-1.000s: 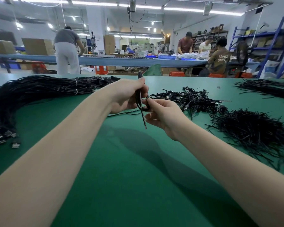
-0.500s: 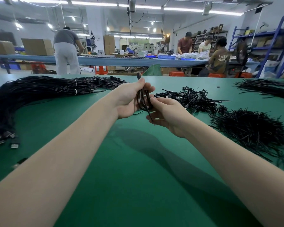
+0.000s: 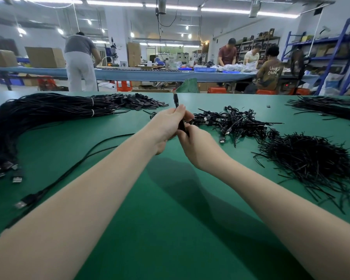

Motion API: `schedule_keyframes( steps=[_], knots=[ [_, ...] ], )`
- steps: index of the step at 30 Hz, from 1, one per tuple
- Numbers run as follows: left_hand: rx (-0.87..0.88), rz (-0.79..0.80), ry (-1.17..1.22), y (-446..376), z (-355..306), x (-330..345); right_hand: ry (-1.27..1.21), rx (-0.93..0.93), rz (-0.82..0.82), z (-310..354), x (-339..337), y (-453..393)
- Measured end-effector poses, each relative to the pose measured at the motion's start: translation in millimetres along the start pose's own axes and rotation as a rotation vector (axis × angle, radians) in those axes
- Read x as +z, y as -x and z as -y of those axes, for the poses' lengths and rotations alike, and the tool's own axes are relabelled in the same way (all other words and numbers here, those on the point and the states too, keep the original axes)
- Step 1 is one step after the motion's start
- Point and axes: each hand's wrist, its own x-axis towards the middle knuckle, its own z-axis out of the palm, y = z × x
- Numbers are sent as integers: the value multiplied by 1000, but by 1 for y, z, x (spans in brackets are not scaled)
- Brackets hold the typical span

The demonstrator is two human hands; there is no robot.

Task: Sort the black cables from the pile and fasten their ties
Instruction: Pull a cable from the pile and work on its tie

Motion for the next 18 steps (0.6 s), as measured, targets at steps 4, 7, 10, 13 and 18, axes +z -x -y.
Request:
schedule_keyframes(
  steps=[4,7,10,13,18],
  knots=[
    [-147,-7,31,3,12,8,250,117,35,-18,10,-1],
    [-204,1,-177,7,20,4,260,240,142,-35,10,-6],
    [221,-268,-873,4,32,-5,243,257,251,-47,2,-9],
    [651,-100,-1433,3,43,-4,288,176,367,-47,-15,-9],
    [967,99,-1592,13,55,2,316,53,628,-52,-48,7]
  ],
)
